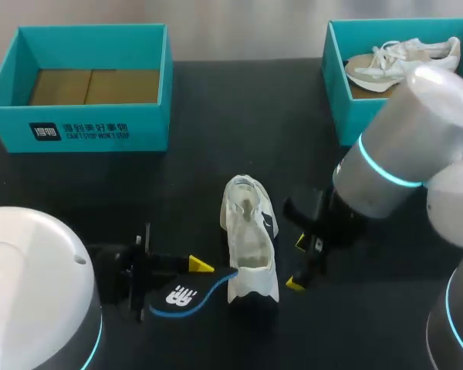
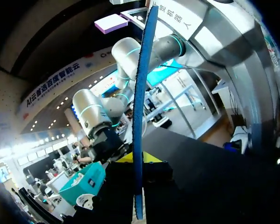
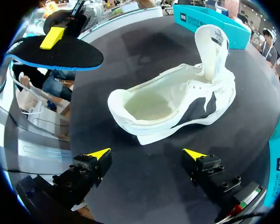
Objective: Take the shoe out of the shoebox, open the shoe tongue, remove and reinsert the insole, then place the shoe into the shoebox
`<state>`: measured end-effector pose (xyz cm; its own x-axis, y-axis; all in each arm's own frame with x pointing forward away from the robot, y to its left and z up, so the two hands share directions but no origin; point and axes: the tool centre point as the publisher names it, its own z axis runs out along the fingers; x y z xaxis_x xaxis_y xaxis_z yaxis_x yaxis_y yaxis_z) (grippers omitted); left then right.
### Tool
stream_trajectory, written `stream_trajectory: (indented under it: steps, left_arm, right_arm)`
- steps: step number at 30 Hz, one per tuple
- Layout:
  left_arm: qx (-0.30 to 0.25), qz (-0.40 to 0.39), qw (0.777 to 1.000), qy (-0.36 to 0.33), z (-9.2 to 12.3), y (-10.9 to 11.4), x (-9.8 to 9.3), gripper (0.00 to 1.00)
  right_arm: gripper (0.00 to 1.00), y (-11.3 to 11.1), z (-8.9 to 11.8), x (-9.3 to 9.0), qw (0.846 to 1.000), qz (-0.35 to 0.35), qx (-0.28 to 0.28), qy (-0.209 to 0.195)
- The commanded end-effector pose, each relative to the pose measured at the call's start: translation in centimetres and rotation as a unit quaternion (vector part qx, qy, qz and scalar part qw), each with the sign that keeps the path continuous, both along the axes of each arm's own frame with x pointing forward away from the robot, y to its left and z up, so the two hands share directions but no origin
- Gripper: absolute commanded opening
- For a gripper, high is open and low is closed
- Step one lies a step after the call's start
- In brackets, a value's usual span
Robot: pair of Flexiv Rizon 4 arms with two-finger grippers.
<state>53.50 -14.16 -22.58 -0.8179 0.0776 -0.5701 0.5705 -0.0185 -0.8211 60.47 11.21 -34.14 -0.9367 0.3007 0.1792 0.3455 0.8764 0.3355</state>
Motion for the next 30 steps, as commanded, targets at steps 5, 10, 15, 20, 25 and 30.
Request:
stream_trajectory:
  steps: [5,10,15,20,25,30]
  left_arm:
    - [-0.009,-0.007,1.000,-0.005,-1.0,-0.8,-0.3,0.00]
    - [-0.015,-0.009,0.999,-0.032,-0.2,-1.3,-0.3,0.00]
    - [-0.014,-0.009,0.999,-0.040,-0.2,-2.0,-0.1,0.00]
    - [-0.014,-0.006,0.999,-0.042,-0.4,-2.5,0.2,0.00]
    - [-0.009,-0.006,0.999,-0.043,-0.6,-2.6,0.4,0.00]
    - [-0.010,-0.002,0.999,-0.041,-0.6,-2.6,0.7,0.00]
  right_arm:
    - [1.00,1.2,-0.6,1.0,0.999,0.020,-0.023,-0.032]
    - [1.00,1.3,-0.8,1.7,0.998,0.025,-0.036,-0.041]
    - [1.00,1.6,-1.3,2.3,0.997,0.034,-0.041,-0.049]
    - [1.00,1.5,-1.2,2.7,0.996,0.048,-0.050,-0.063]
    - [1.00,1.7,-1.0,2.8,0.995,0.056,-0.054,-0.063]
    - [1.00,1.7,-1.1,2.8,0.995,0.057,-0.052,-0.068]
